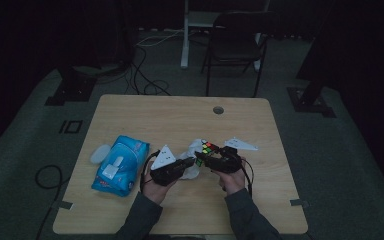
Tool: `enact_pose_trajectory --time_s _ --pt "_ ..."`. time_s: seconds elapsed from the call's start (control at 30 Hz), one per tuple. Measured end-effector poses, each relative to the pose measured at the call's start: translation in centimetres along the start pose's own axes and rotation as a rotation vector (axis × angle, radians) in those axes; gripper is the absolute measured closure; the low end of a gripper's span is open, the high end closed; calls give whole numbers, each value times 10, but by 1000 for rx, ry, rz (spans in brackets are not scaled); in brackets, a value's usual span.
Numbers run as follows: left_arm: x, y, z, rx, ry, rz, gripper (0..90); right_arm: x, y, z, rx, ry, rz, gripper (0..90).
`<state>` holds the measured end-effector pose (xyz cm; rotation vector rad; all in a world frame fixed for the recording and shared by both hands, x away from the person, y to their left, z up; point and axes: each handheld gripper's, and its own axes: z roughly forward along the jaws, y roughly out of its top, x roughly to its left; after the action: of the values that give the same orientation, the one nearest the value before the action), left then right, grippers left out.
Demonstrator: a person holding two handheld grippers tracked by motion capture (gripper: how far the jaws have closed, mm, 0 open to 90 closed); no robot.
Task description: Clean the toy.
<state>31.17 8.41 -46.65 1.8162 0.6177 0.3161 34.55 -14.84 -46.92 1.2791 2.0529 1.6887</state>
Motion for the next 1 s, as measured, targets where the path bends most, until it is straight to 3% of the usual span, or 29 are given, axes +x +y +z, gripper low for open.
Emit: enact_pose_trajectory --time_s 0.1,0.5,0.7,1.0 --pt "-3 -5 11 38 -24 19 896 2 3 1 -10 18 7 341" --pt "-15 -4 27 46 -62 56 896 4 4 1 -8 10 4 341" --pt "-17 0 35 29 -33 70 897 9 4 2 -12 16 -5 341" --pt "-22 -1 39 -21 12 67 897 9 1 3 -20 17 31 341"
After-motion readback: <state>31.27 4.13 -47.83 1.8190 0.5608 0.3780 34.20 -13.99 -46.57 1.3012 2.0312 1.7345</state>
